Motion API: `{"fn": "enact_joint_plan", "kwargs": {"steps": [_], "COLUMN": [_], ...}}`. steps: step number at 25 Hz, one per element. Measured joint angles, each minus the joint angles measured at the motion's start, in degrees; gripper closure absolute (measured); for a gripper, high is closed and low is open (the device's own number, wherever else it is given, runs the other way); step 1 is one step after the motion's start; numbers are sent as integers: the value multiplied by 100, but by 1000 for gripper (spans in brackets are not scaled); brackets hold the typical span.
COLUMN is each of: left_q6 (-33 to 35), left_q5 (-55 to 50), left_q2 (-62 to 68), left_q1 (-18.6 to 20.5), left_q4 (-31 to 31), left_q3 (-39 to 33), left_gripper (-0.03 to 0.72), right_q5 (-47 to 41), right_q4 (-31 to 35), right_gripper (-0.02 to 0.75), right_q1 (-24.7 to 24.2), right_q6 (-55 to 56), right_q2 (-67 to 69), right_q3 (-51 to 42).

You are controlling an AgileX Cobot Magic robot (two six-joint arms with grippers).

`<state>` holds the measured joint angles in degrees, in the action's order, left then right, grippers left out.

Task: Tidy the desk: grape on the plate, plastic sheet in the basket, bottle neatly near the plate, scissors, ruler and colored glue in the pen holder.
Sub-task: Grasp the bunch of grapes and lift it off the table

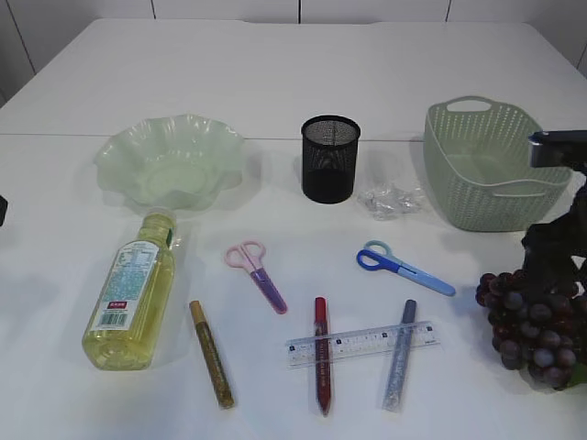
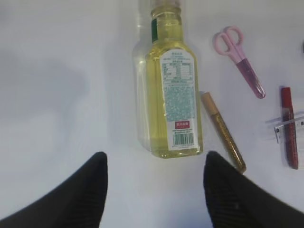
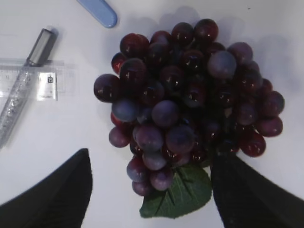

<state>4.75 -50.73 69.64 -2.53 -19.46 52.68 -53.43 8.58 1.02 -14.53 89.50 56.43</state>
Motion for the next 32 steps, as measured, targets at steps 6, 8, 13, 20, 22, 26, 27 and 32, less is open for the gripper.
{"fn": "enact_joint_plan", "kwargs": {"steps": [6, 8, 13, 20, 22, 26, 27, 32], "left_q6": [13, 22, 35, 110, 123, 133, 144, 144], "left_q5": [-105, -115, -115, -128, -128, -141, -152, -211], "left_q2": [0, 0, 0, 0, 0, 0, 0, 0], "left_q1": [0, 0, 0, 0, 0, 0, 0, 0], "left_q4": [-33, -33, -33, -33, -33, -33, -33, -33], "left_q3": [26, 26, 26, 26, 26, 26, 26, 26], "left_gripper": [221, 221, 221, 221, 221, 221, 221, 221], "right_q5": [322, 332, 472, 747, 803, 891, 904, 927], "right_q4": [37, 50, 50, 96, 149, 197, 198, 209], "right_gripper": [132, 132, 132, 132, 132, 132, 134, 214], "right_q1": [0, 0, 0, 0, 0, 0, 0, 0], "right_q6": [-59, -59, -68, -88, -93, -102, -102, -102], "right_q2": [546, 676, 939, 1372, 1467, 1636, 1661, 1717], "right_q3": [0, 0, 4, 53, 57, 57, 57, 57]}}
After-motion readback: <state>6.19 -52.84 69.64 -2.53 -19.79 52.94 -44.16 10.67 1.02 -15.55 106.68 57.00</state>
